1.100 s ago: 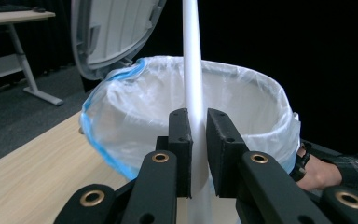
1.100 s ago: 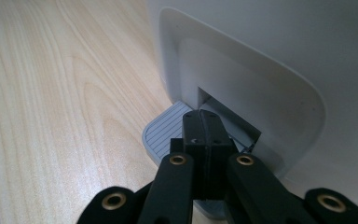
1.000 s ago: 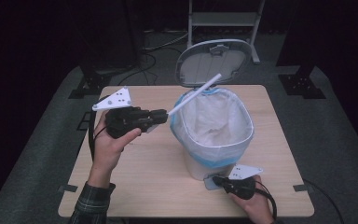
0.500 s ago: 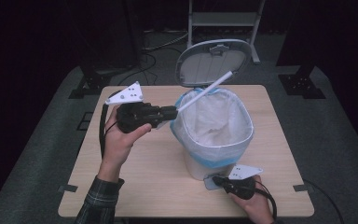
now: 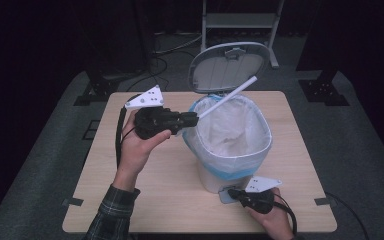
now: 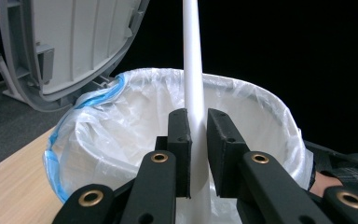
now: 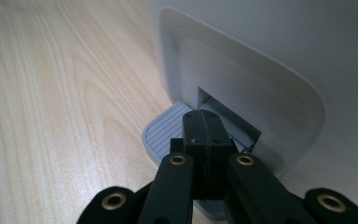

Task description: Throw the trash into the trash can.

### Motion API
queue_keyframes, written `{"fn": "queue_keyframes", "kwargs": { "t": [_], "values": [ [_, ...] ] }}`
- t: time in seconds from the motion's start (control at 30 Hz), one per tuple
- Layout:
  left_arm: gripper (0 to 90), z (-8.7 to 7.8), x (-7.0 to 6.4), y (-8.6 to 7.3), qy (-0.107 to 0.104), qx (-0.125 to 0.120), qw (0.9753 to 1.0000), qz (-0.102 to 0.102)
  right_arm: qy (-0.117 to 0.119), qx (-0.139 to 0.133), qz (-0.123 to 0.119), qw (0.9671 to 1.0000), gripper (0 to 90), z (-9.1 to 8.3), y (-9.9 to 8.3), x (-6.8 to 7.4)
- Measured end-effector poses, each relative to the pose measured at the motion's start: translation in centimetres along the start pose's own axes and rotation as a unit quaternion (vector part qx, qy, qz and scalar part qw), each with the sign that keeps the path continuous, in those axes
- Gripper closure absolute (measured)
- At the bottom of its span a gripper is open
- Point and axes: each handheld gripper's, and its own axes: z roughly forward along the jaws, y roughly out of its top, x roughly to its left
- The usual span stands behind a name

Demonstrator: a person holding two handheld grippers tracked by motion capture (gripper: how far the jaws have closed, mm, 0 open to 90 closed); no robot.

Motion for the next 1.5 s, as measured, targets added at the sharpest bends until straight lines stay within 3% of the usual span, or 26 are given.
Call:
{"fn": "queue_keyframes", "kwargs": {
  "t": [0.9, 1.3, 1.5],
  "values": [
    [80.9, 0.4, 0.1, 0.7, 0.001, -0.007, 1.0000, -0.001, 0.000, 0.000, 0.001, 1.0000, 89.6, 0.0, 0.0, 0.0],
    [73.9, 0.1, 0.0, 0.6, 0.007, -0.008, 0.9999, 0.000, 0.000, 0.000, 0.001, 1.0000, 89.7, 0.0, 0.0, 0.0],
    [68.3, -0.5, -0.3, -0.3, 0.018, 0.001, 0.9998, -0.004, -0.001, 0.001, -0.001, 1.0000, 89.6, 0.0, 0.0, 0.0]
  ]
}}
